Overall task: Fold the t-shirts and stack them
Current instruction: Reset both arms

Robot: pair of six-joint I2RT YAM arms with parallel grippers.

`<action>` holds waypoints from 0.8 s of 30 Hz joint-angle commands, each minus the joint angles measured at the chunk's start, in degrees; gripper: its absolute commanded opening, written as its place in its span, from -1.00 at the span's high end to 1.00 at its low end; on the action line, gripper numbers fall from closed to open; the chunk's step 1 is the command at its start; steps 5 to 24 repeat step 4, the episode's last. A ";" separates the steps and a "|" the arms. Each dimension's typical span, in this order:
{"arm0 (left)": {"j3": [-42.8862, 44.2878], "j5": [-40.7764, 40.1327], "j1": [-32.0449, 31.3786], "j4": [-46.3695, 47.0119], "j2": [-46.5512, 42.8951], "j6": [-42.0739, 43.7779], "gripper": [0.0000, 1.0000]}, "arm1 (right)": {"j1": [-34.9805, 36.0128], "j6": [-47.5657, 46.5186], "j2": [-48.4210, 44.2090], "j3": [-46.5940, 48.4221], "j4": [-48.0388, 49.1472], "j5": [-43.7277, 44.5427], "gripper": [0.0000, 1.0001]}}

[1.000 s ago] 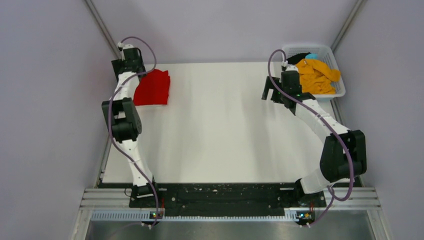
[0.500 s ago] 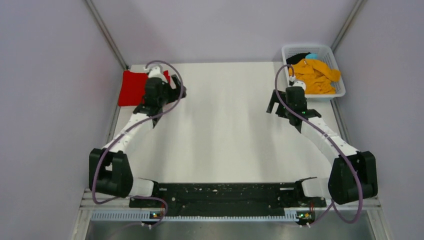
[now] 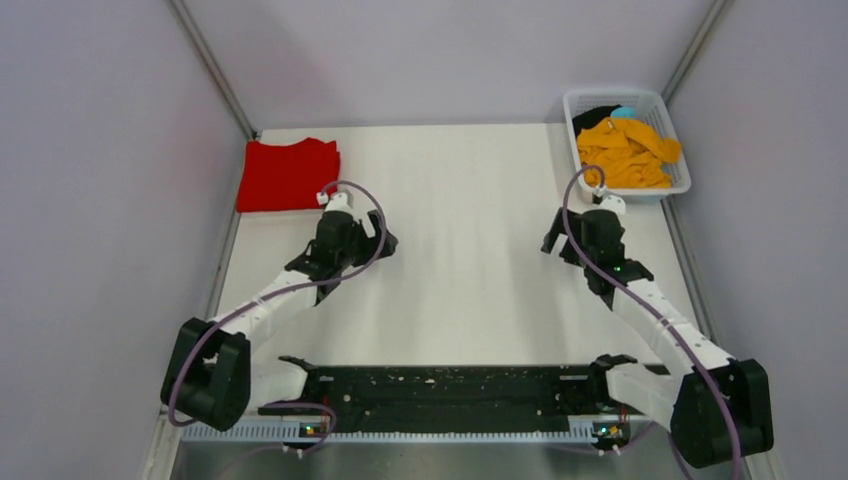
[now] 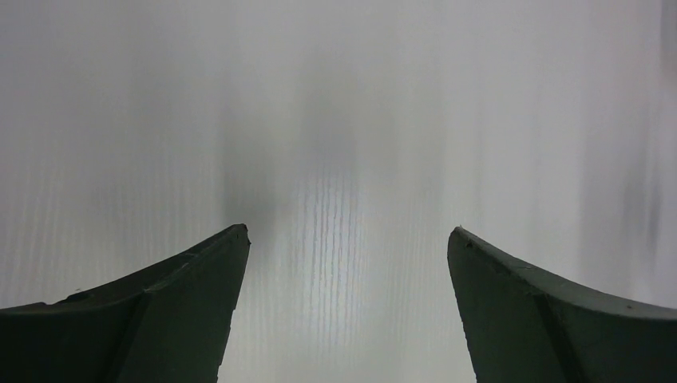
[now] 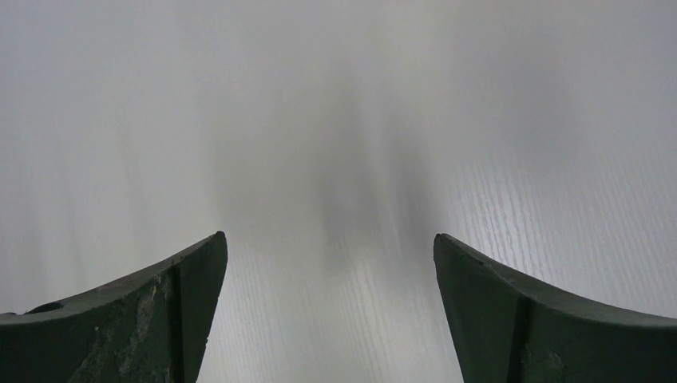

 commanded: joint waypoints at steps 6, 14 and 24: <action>3.05 -4.28 -0.11 1.56 -2.96 -0.76 -0.97 | -0.17 0.90 -3.37 0.27 3.88 2.81 -0.98; 3.05 -4.28 -0.11 1.56 -2.96 -0.76 -0.97 | -0.17 0.90 -3.37 0.27 3.88 2.81 -0.98; 3.05 -4.28 -0.11 1.56 -2.96 -0.76 -0.97 | -0.17 0.90 -3.37 0.27 3.88 2.81 -0.98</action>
